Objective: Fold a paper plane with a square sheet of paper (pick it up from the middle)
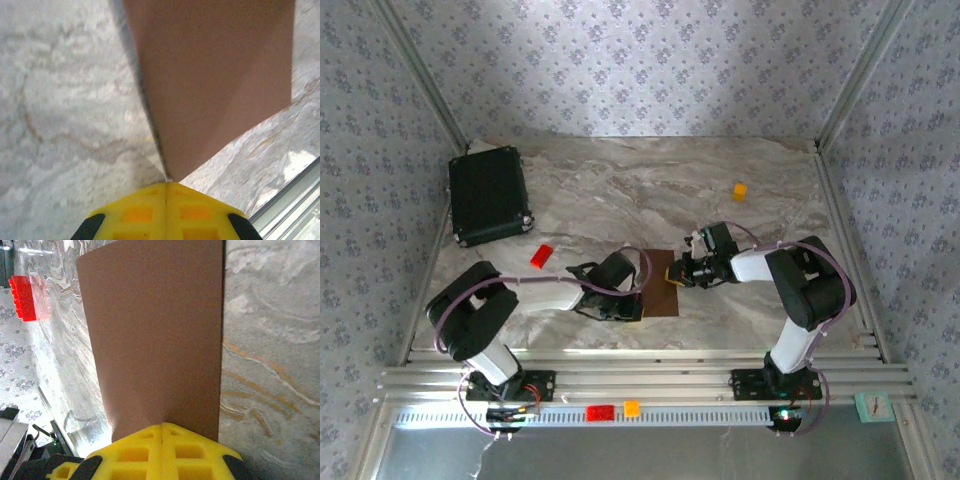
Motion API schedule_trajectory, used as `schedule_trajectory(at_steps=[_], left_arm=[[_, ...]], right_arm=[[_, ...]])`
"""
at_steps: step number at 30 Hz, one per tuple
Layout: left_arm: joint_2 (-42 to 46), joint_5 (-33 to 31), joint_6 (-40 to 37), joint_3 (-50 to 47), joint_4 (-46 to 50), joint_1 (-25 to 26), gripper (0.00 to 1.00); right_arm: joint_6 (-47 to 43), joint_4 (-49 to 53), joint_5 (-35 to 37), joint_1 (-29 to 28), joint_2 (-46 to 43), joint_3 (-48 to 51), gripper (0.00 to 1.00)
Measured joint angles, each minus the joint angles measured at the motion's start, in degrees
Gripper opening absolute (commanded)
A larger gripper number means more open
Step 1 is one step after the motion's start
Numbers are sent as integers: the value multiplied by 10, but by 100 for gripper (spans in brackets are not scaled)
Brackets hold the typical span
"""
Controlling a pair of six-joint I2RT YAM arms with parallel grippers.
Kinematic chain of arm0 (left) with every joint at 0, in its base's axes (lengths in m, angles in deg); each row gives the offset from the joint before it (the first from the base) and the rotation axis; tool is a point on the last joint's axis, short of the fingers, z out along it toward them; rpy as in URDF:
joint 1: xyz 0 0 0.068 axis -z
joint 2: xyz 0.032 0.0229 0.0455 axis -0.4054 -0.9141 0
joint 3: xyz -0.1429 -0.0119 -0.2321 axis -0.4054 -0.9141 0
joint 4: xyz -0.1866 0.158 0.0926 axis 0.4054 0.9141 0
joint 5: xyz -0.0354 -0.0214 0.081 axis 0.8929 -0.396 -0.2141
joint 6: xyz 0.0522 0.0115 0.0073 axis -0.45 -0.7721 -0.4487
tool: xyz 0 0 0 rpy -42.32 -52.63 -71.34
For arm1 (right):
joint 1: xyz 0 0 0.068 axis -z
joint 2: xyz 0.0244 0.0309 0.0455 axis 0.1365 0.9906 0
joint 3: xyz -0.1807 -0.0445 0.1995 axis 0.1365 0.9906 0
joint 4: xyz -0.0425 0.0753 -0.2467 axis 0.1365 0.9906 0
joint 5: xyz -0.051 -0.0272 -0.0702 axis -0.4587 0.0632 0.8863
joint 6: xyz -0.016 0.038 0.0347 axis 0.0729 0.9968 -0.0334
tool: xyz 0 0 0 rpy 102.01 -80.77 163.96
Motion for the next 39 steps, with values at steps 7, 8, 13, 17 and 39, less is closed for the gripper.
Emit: schedule_trajectory(at_steps=[7,8,13,17,39], left_arm=[[27,-12,24,13,17,-17,0],[28,-10,30,14,7,-22,0],[8,28,57,27,-60,-44,2],[-36,65,65,36,-100,-43,3],[-5,-22,-21,0,-23,26,3]], right_arm=[[0,0,0,0,0,0,0],[0,0,0,0,0,0,0],[0,0,0,0,0,0,0],[0,-1,0,0,0,0,0],[0,-6,-2,2,0,4,0]])
